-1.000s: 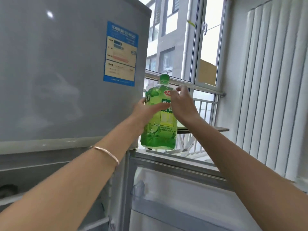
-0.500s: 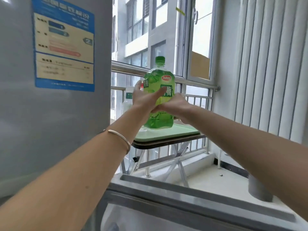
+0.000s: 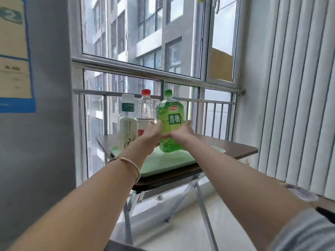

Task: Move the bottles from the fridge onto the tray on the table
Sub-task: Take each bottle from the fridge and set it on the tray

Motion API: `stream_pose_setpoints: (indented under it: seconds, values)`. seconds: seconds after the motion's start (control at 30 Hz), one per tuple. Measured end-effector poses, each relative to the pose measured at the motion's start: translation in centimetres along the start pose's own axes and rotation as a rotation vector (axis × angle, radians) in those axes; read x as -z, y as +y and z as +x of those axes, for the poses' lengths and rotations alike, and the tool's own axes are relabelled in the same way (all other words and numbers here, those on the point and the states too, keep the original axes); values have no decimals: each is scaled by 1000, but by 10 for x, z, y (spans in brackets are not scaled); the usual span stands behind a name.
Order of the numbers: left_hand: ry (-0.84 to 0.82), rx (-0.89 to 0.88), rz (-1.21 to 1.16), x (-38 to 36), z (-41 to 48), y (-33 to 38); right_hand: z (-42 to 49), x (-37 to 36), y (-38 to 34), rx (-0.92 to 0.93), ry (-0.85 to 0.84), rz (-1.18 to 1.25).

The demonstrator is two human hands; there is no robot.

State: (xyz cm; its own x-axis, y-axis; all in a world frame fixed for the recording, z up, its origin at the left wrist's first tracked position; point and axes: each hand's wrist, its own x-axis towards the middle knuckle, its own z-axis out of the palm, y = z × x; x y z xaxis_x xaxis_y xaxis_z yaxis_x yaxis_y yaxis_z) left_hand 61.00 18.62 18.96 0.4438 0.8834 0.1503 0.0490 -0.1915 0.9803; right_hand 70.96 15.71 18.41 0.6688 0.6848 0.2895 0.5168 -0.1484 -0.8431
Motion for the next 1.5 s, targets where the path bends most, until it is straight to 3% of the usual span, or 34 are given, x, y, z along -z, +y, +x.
stream_pose_setpoints:
  seconds: [0.23,0.57,0.73,0.9,1.0,1.1,1.2,1.5]
  values:
    - [-10,23,6,-11,27,-13,31,-24,17,-7,-37,22]
    - [125,63,142,-12,31,-18,34,-27,16,18,-67,21]
    - [74,116,135,-12,29,-20,28,-36,19,20,-45,19]
    - [65,136,124,-11,19,-20,23,-36,20,-32,-139,62]
    - [74,121,113,-9,7,-13,14,-34,12,-33,-80,-42]
    - [91,94,77,-9,-13,-7,-1,-30,1,77,25,-246]
    - [78,47,22,-8,-39,-2,-32,-17,-15,214,6,-366]
    - [31,-22,-33,37,-141,1,-169,9,-44,422,39,-557]
